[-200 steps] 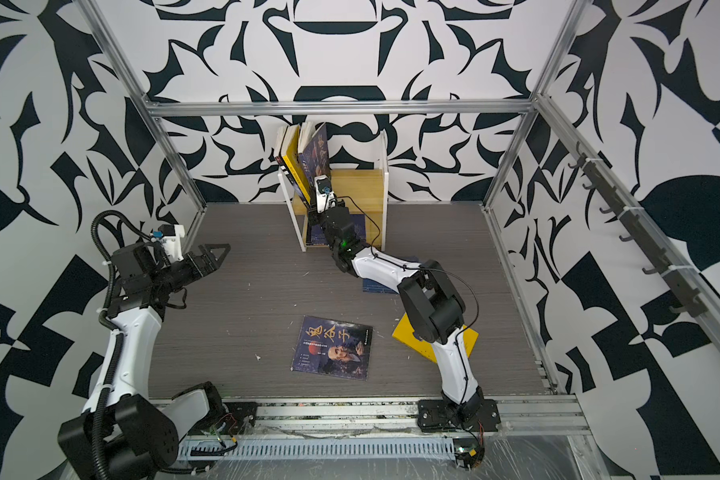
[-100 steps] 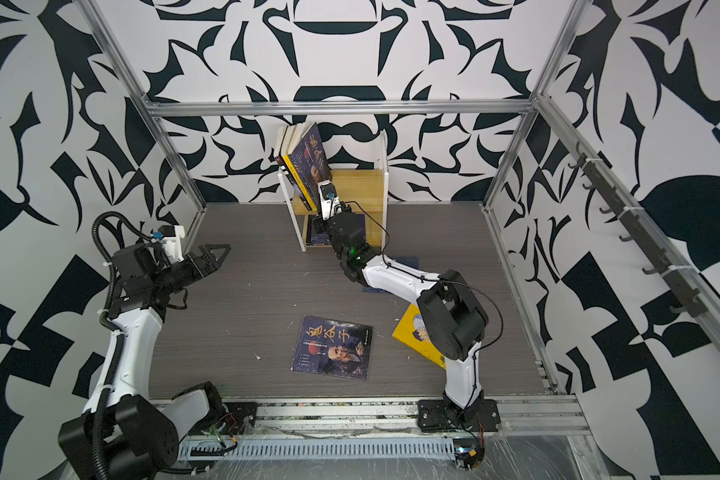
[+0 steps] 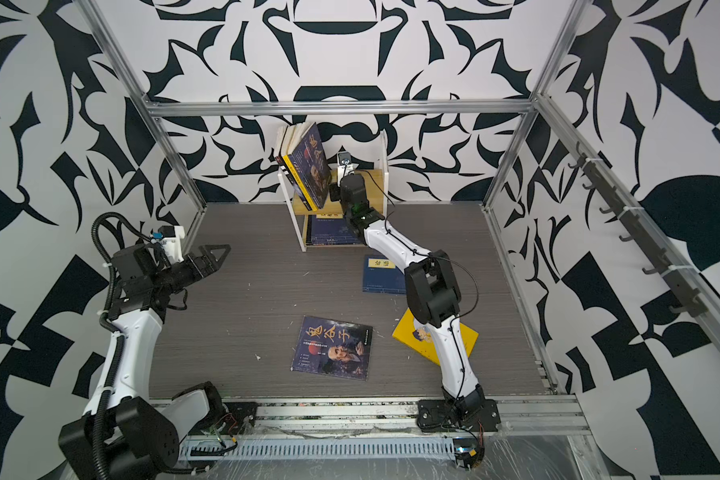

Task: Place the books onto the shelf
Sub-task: 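Open the right gripper and release the book leaning on the upper tier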

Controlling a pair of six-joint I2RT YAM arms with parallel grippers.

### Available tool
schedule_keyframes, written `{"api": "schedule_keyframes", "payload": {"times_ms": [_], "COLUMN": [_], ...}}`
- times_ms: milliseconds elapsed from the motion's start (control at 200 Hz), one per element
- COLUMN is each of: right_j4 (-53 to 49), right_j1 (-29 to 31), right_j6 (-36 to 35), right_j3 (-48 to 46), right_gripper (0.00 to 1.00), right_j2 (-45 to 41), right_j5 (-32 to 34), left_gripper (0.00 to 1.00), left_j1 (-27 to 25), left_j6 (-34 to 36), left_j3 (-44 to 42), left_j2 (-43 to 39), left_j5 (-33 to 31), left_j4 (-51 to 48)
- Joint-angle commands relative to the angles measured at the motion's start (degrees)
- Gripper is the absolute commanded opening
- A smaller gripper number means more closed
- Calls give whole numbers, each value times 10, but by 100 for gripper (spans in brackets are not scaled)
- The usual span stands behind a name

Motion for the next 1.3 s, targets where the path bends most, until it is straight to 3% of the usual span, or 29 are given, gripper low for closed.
{"api": "schedule_keyframes", "payload": {"times_ms": [0, 240, 460, 975, 1295], "right_j4": [-70, -153, -172, -150, -150], "right_j1": [-14, -25, -28, -30, -37], "right_j6": [22, 46, 38, 27, 0], "right_j3": [98, 274, 359, 383, 347], "right_gripper": [0, 0, 0, 0, 0], "right_j2": [35, 151, 209, 238, 164], "right_j5": [-39, -142, -193, -251, -227], "left_gripper": [100, 100, 100, 99, 100], "left_j1": [4, 6, 6, 6, -19], "left_j6": [5, 5, 5, 6, 34], "left_j3": [5, 7, 9, 7, 18], "left_j2": [-10, -9, -7, -7, -4], "left_j5": [5, 3, 1, 0, 8], "left_j4": [-2, -6, -8, -6, -33]}}
